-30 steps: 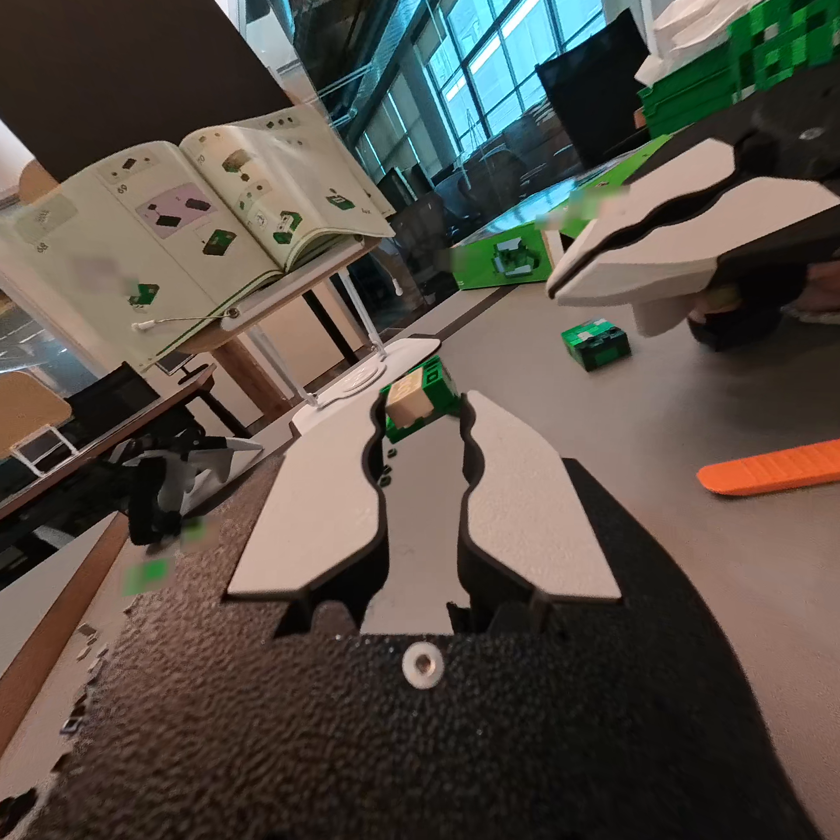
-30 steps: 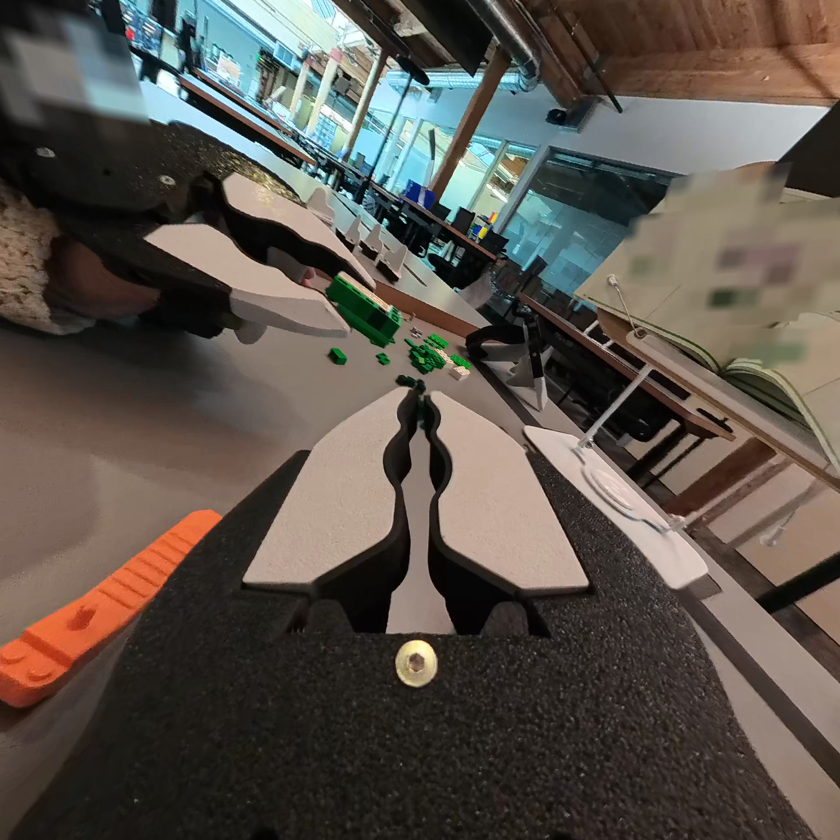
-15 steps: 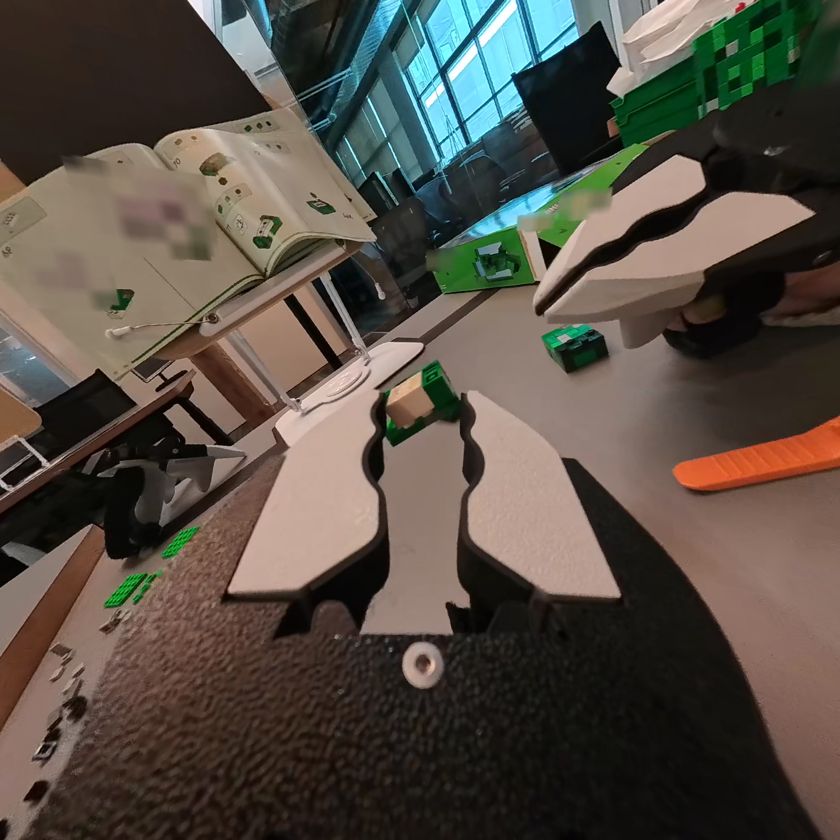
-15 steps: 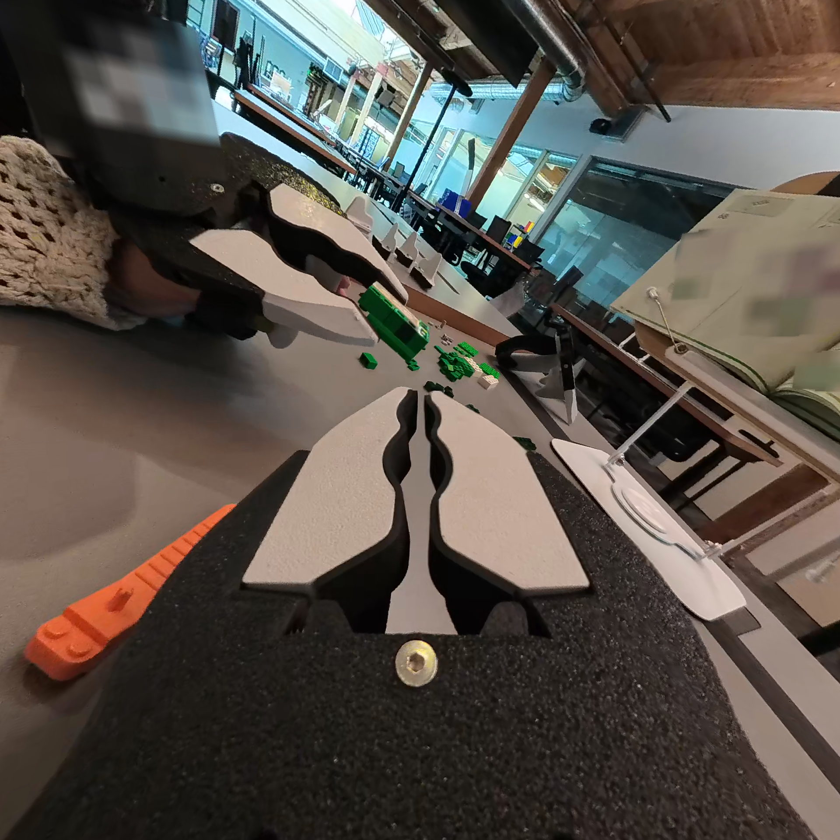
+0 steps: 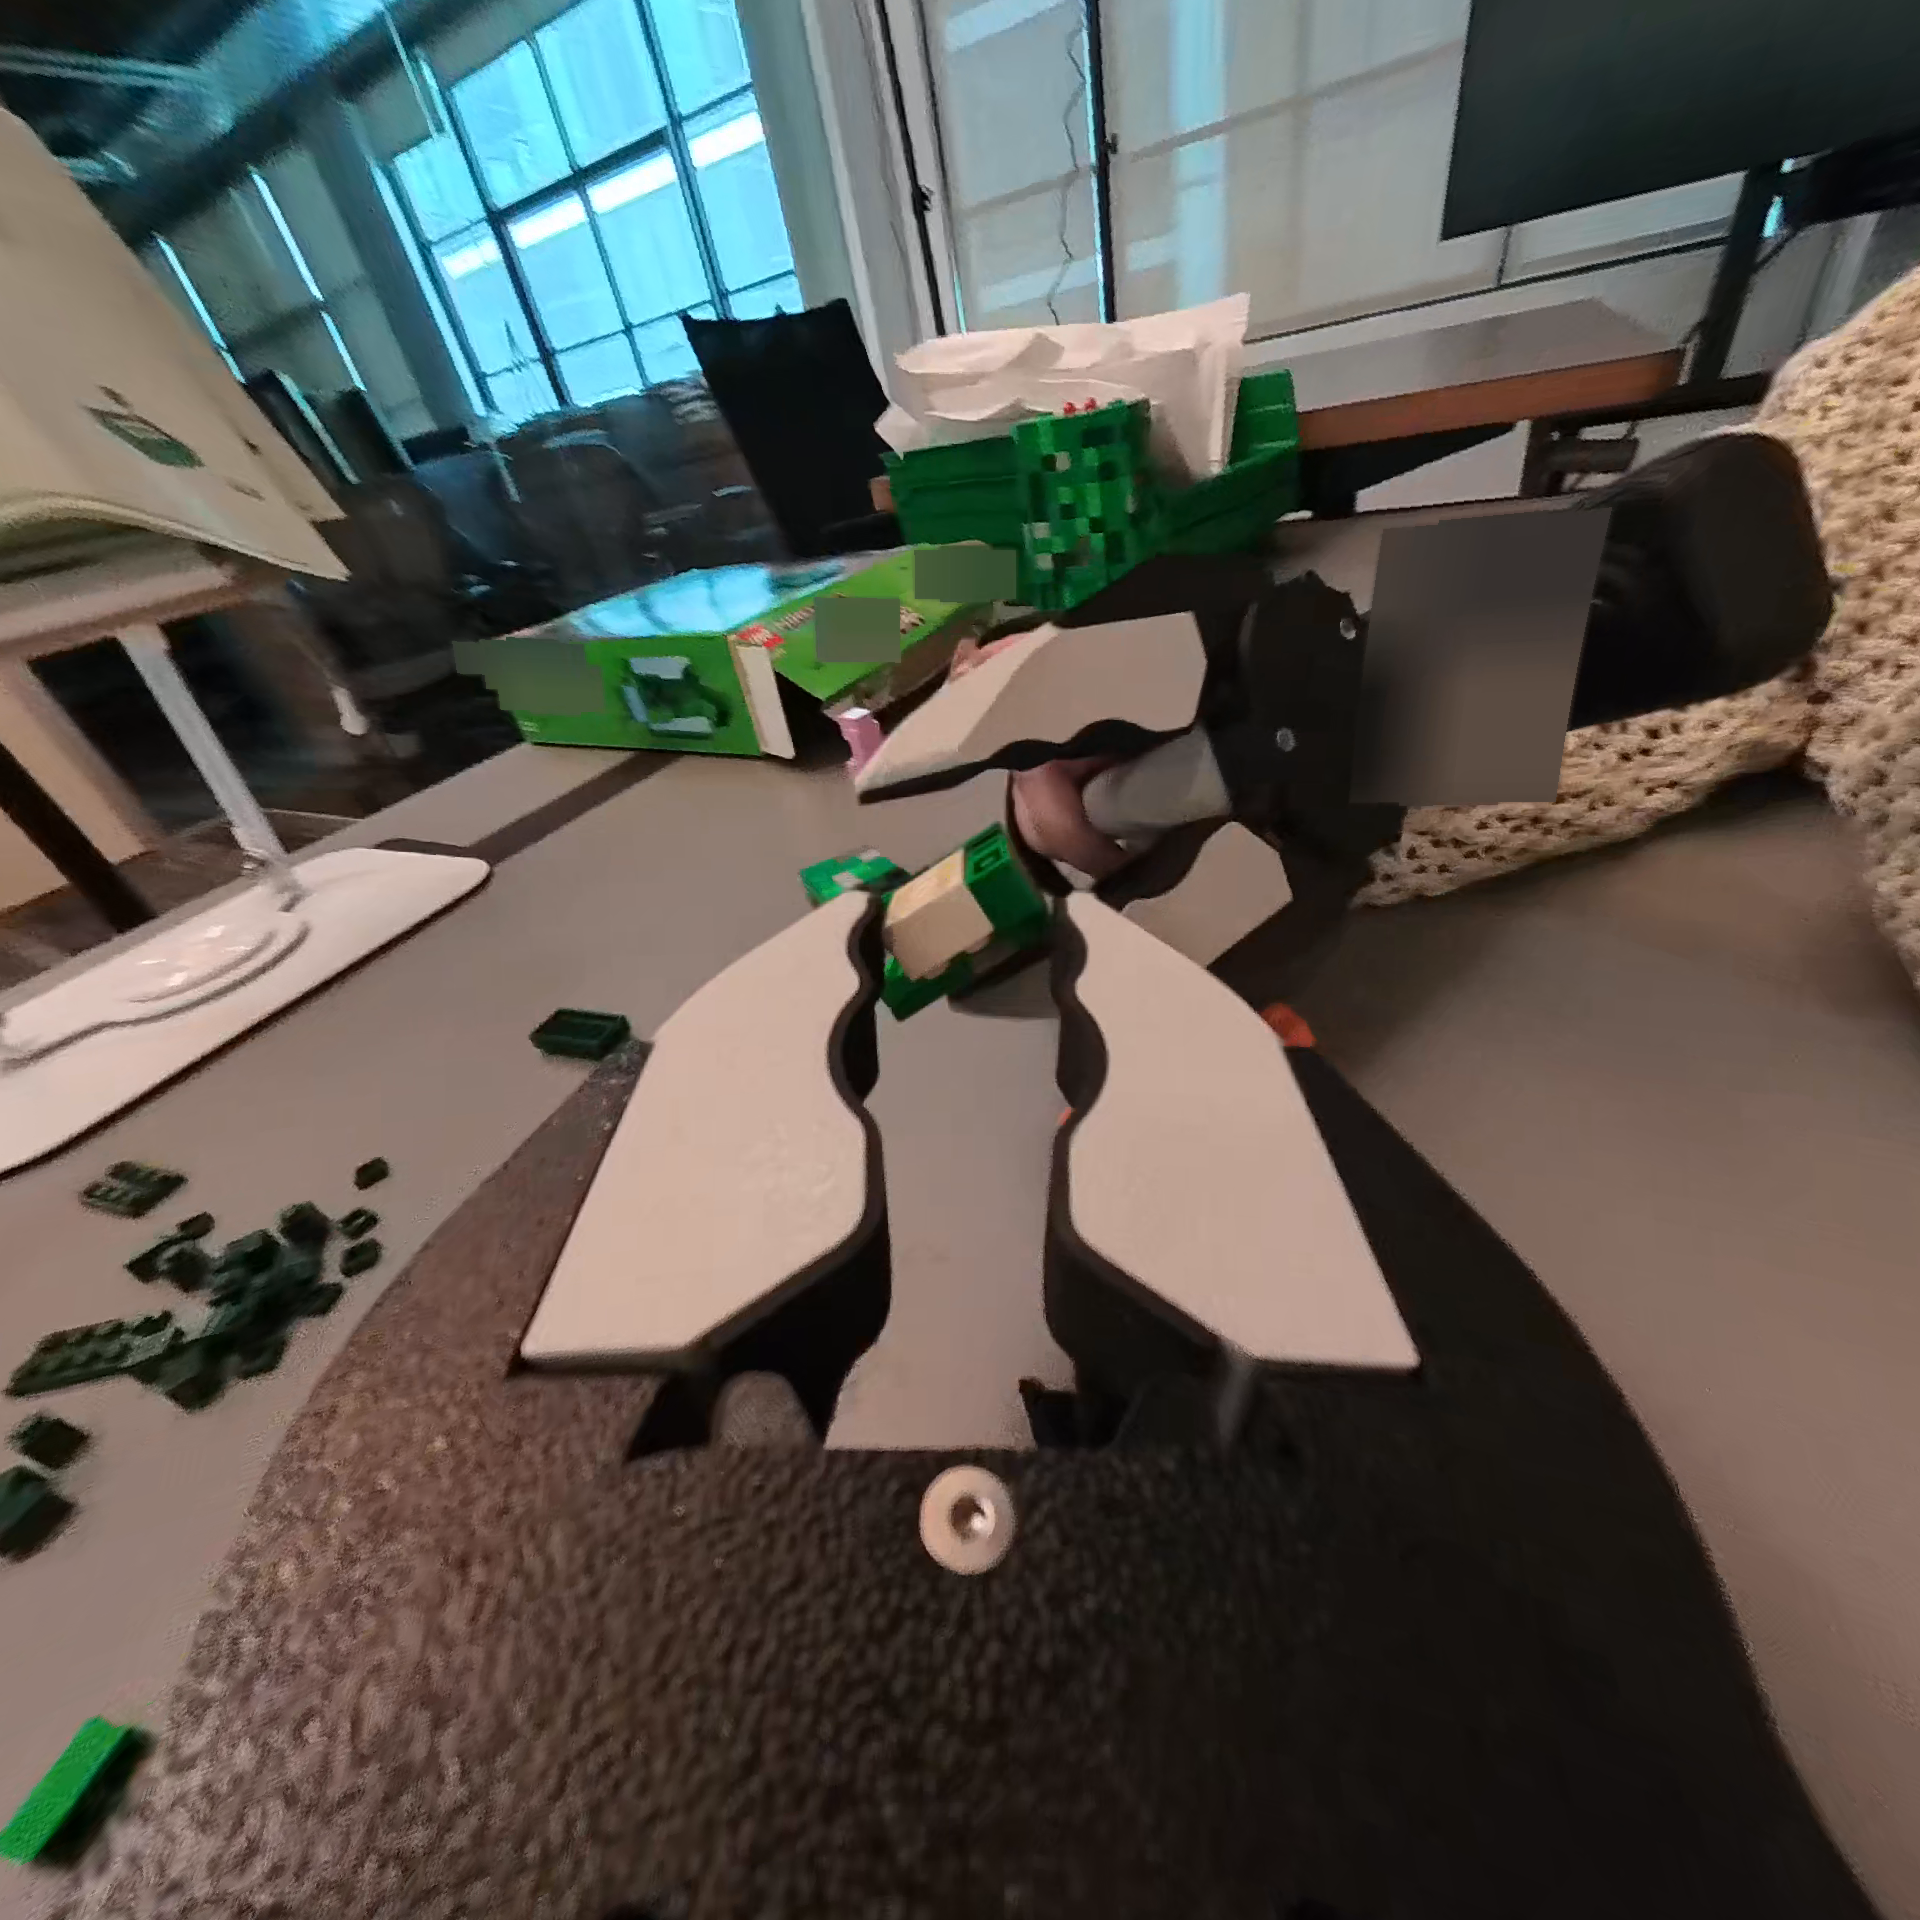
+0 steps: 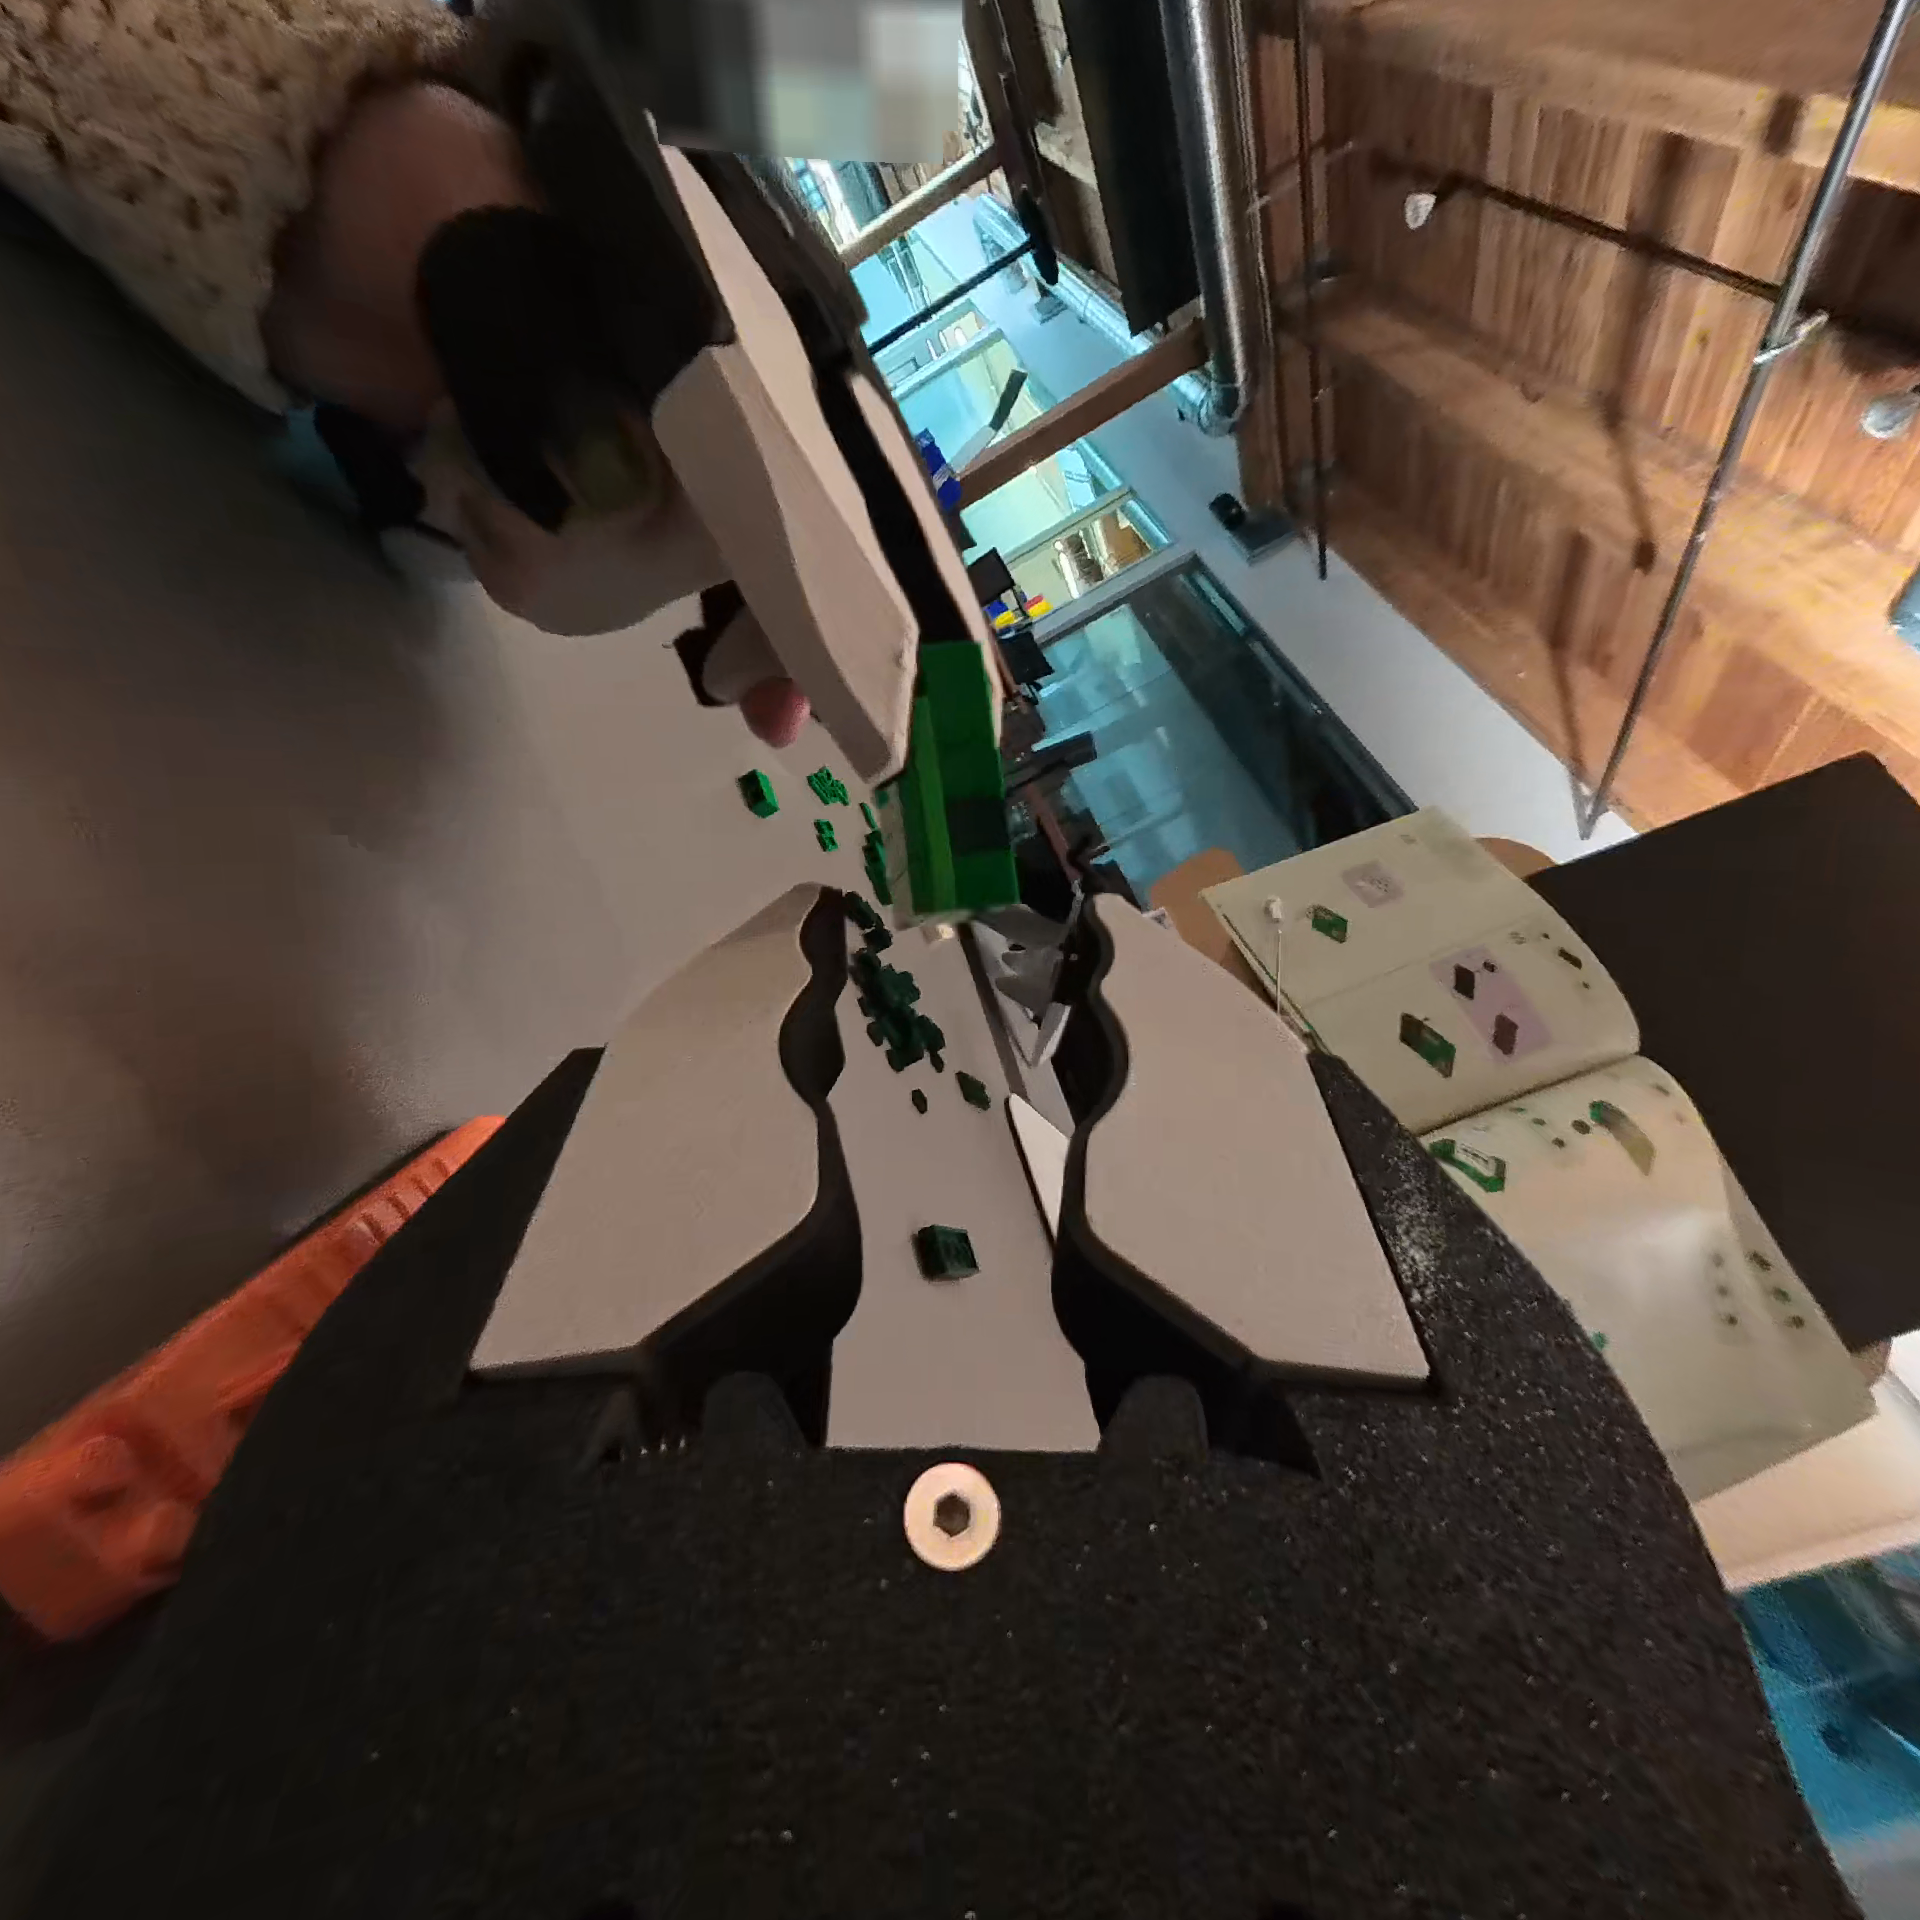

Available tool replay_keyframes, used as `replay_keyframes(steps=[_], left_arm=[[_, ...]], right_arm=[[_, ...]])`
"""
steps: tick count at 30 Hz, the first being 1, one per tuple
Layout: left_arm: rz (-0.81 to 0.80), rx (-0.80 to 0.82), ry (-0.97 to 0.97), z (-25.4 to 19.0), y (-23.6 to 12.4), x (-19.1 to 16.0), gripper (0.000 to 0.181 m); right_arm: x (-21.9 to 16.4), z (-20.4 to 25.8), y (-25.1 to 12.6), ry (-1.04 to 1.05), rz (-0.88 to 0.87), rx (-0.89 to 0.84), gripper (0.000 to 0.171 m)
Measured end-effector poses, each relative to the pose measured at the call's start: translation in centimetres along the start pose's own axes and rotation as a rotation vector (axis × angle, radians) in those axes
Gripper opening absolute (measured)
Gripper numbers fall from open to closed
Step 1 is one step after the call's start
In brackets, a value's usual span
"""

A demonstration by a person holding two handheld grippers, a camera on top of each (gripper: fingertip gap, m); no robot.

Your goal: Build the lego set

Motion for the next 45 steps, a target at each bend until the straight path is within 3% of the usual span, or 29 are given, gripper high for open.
replay_keyframes(steps=[5,10,13,21,27,34,45], left_arm=[[0.041,-0.042,-0.009,-0.4,0.4,-0.4,0.031],[0.062,0.053,0.003,0.5,0.6,-0.6,0.033],[0.032,0.126,-0.067,1.1,0.4,-0.2,0.046],[-0.006,0.313,-0.11,1.6,-0.5,0.3,0.044],[0.007,0.241,-0.133,0.9,-0.3,0.2,0.04],[0.001,0.272,-0.142,1.1,-0.5,0.3,0.038],[-0.041,0.088,-0.201,-0.3,-0.2,0.7,0.026]], right_arm=[[0.9,0.7,-0.3,-0.109,-0.031,0.007,0.02],[0.0,0.2,0.1,-0.14,0.027,-0.029,0.019],[-0.3,-0.1,0.1,-0.16,0.051,-0.053,0.018],[-0.6,-0.5,0.2,-0.207,0.094,-0.099,0.018],[0.2,0.3,-0.2,-0.243,0.052,-0.083,0.018],[0.0,0.2,-0.5,-0.218,0.081,-0.103,0.018],[1.8,1.8,-1.1,-0.253,-0.006,-0.063,0.019]])
Point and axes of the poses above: each gripper's, where its closed fingertips meet, y out along the fingers, x out of its top, z = x × y across the jaws, the point moved 1 cm from there along -y, back along the fingers, and after that the axes turned 2 degrees about z, right-handed, at the moved point
